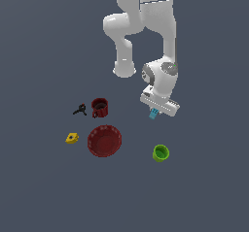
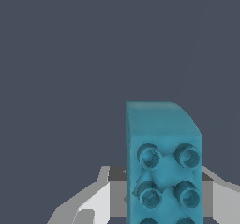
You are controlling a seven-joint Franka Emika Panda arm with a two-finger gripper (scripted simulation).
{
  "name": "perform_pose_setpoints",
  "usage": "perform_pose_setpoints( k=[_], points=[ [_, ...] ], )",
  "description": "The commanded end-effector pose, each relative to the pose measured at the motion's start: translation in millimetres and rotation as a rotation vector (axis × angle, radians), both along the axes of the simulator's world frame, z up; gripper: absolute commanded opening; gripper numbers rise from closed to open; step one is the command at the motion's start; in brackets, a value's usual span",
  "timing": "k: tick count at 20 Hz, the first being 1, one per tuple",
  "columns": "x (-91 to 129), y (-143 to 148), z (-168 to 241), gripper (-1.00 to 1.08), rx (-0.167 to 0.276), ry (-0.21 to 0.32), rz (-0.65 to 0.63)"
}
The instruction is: Pick up a designated object from a clutter of objects.
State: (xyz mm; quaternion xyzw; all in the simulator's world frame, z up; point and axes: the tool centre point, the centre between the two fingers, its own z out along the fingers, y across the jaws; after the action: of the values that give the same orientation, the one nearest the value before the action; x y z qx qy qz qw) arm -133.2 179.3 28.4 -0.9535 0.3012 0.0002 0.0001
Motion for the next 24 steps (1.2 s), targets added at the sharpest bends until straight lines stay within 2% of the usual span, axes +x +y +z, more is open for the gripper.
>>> perform_pose_setpoints(
  k=[1,10,24],
  points=[
    [0,-6,6,-1.00,0.000,-0.001,-0.001],
    [-1,-47,44,-1.00,0.001,-0.001,-0.001],
    [-2,-154,144,-1.00,0.004,0.000,-0.001]
  ],
)
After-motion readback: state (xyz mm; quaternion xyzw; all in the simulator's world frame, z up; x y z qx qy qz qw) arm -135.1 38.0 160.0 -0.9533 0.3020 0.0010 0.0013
